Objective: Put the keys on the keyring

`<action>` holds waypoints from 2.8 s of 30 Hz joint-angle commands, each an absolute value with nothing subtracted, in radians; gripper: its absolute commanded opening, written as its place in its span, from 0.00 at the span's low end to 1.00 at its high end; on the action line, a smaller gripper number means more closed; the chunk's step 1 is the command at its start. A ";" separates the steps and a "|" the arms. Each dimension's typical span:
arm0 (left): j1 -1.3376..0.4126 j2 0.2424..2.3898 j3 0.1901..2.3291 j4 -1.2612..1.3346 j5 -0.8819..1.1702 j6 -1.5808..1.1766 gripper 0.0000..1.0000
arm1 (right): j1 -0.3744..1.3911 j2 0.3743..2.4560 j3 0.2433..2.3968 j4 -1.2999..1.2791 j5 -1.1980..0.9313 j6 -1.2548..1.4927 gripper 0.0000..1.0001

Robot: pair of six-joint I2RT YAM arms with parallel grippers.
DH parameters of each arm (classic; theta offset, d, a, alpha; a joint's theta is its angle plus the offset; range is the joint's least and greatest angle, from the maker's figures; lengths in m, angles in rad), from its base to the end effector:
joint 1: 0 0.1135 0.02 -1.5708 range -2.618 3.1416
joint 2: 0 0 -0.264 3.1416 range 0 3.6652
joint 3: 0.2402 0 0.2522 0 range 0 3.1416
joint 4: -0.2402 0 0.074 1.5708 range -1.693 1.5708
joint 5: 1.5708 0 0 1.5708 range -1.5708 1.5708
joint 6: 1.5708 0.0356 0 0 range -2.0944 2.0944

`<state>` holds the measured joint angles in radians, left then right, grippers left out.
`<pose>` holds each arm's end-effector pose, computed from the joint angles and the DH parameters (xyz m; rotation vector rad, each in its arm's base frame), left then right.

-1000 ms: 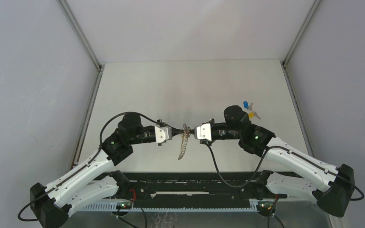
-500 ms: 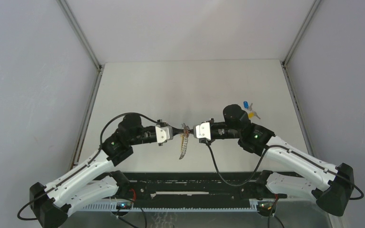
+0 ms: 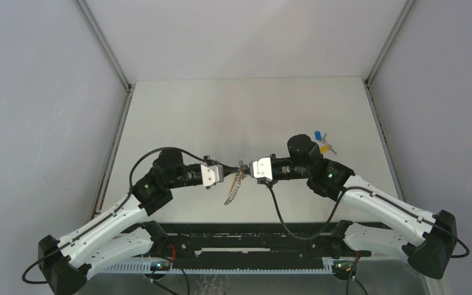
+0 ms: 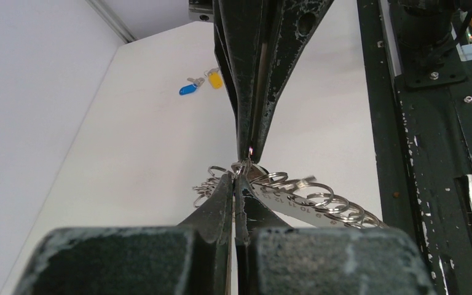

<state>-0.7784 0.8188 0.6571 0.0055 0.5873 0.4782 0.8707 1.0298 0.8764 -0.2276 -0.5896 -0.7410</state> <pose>0.1239 -0.1499 0.3100 1.3541 1.1165 -0.7253 0.1340 0.1898 0.3231 -1.6414 1.0343 0.6592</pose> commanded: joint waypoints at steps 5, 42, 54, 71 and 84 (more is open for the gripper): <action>-0.818 0.795 0.645 0.159 0.592 0.444 0.00 | 0.875 1.045 0.927 -0.122 -0.549 -0.652 0.00; -0.834 0.753 0.529 0.274 0.474 0.437 0.00 | 0.800 0.927 0.905 -0.261 -0.660 -0.654 0.21; -0.833 0.741 0.526 0.298 0.462 0.423 0.00 | 0.793 0.991 0.899 -0.225 -0.683 -0.631 0.21; -0.833 0.737 0.531 0.297 0.458 0.420 0.00 | 0.797 1.022 0.899 -0.180 -0.671 -0.608 0.01; -0.834 0.767 0.575 0.232 0.440 0.419 0.00 | 0.838 1.001 0.899 -0.178 -0.612 -0.615 0.00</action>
<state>-0.8330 0.7639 0.5327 0.2153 0.4541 0.4290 0.8188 1.0271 0.8783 -0.2279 -0.6193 -0.6243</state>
